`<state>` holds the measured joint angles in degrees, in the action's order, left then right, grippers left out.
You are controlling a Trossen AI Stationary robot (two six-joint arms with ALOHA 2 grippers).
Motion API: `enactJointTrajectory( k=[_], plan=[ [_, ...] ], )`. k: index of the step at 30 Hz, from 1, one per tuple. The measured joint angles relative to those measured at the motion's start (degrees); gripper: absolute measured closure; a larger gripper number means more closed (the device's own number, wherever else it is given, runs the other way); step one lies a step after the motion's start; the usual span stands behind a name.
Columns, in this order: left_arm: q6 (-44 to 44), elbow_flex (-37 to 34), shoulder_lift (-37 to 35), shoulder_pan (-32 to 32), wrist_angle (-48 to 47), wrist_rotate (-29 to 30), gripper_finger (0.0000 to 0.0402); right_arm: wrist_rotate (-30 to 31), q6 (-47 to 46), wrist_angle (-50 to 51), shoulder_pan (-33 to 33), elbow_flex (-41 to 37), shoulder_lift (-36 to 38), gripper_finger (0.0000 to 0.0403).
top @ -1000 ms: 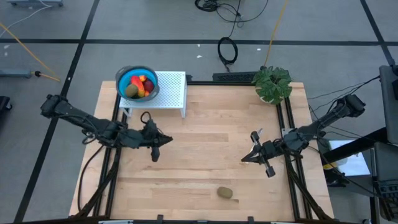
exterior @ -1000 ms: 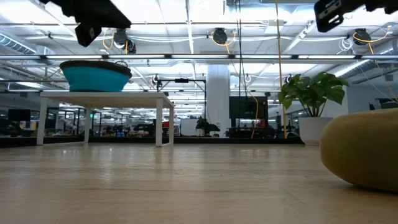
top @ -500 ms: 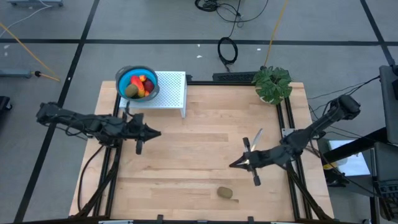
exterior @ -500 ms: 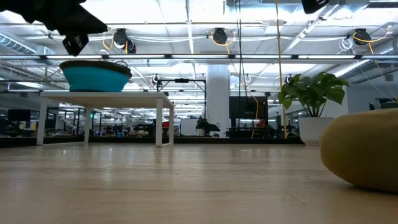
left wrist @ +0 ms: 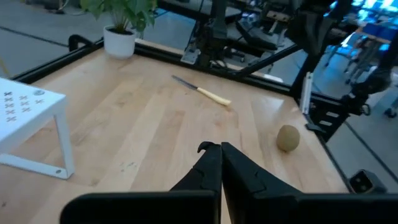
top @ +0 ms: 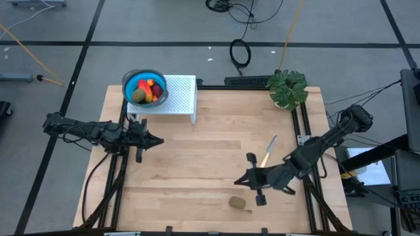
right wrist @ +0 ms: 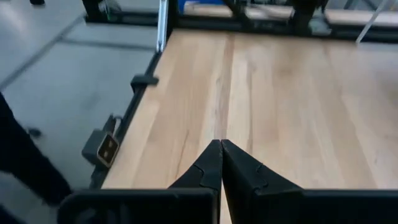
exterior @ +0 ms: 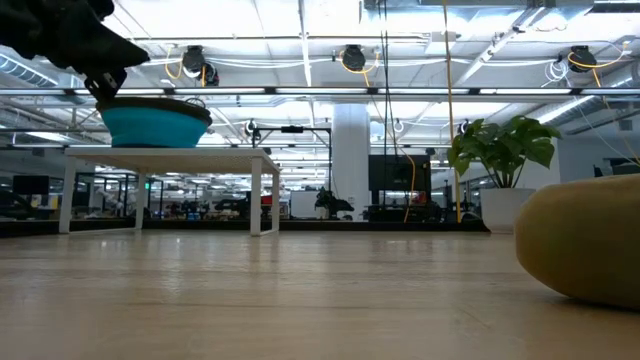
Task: Pick & Place Fruit
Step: Put the kiwi into the blue strainer bowl on the shelf
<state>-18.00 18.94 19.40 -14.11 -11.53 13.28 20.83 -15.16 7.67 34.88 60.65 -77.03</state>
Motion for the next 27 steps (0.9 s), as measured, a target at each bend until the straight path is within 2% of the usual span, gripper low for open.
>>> enactJointTrajectory(
  k=[5,10,14,18,23,27],
  plan=[
    [1.8,-0.3,-2.0,0.0,-0.7,-1.3,0.0395,-2.9,-3.6,10.3,0.7,7.9,-5.1,0.0403],
    [2.9,-0.3,-2.3,0.0,-0.7,-1.3,0.0395,-12.1,-5.9,16.9,0.9,14.1,-10.9,0.0403],
    [2.9,-0.3,-2.3,0.0,-0.7,-1.3,0.0397,-19.3,-7.3,19.7,0.9,16.4,-14.2,0.0403],
    [2.7,-0.3,-2.3,0.0,-0.8,-1.4,0.0386,-24.0,-9.1,21.4,0.8,16.6,-16.5,0.0403],
    [2.7,-0.3,-2.3,0.0,-0.8,-1.4,0.0395,-25.6,-12.7,23.4,0.2,16.6,-18.2,0.0396],
    [2.6,-0.3,-2.3,0.0,-0.8,-1.4,0.0397,-25.6,-15.7,24.8,-1.0,16.6,-18.8,0.0371]
  ],
)
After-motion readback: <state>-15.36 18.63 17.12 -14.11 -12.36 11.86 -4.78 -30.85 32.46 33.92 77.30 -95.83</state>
